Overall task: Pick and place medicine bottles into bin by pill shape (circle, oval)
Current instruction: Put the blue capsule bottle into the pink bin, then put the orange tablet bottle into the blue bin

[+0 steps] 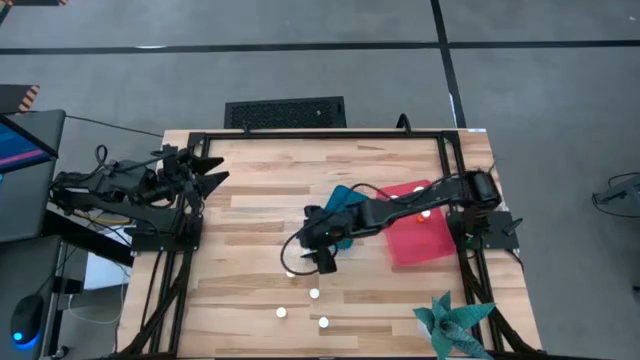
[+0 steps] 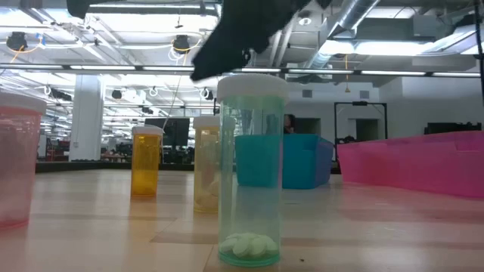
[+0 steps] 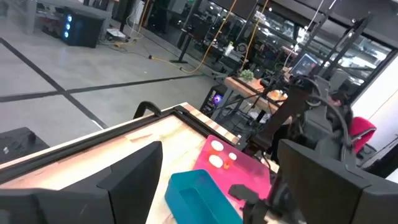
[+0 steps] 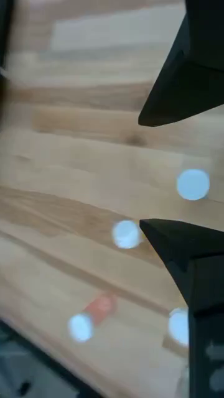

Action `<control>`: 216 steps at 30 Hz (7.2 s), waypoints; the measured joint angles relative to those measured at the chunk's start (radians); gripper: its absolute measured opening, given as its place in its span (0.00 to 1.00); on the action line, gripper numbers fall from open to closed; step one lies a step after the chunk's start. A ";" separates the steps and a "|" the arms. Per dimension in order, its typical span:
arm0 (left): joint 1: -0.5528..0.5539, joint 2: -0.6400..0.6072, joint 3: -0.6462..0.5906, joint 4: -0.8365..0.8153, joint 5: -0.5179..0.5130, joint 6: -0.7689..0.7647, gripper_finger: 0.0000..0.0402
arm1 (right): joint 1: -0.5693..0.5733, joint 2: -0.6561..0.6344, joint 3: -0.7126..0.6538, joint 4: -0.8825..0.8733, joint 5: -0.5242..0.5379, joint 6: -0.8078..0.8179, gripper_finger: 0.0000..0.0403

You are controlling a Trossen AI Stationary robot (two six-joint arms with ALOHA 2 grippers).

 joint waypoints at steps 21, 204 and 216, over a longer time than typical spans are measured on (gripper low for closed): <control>0.000 0.000 0.000 -0.002 0.053 0.000 0.78 | 0.003 0.141 0.014 -0.097 0.000 0.037 0.66; 0.000 0.000 0.000 0.002 0.026 -0.038 0.78 | 0.070 -0.672 -0.284 -0.278 0.603 0.548 0.62; 0.000 0.000 0.000 -0.006 0.026 -0.034 0.78 | 0.041 -0.381 -0.107 -0.155 0.451 0.480 0.62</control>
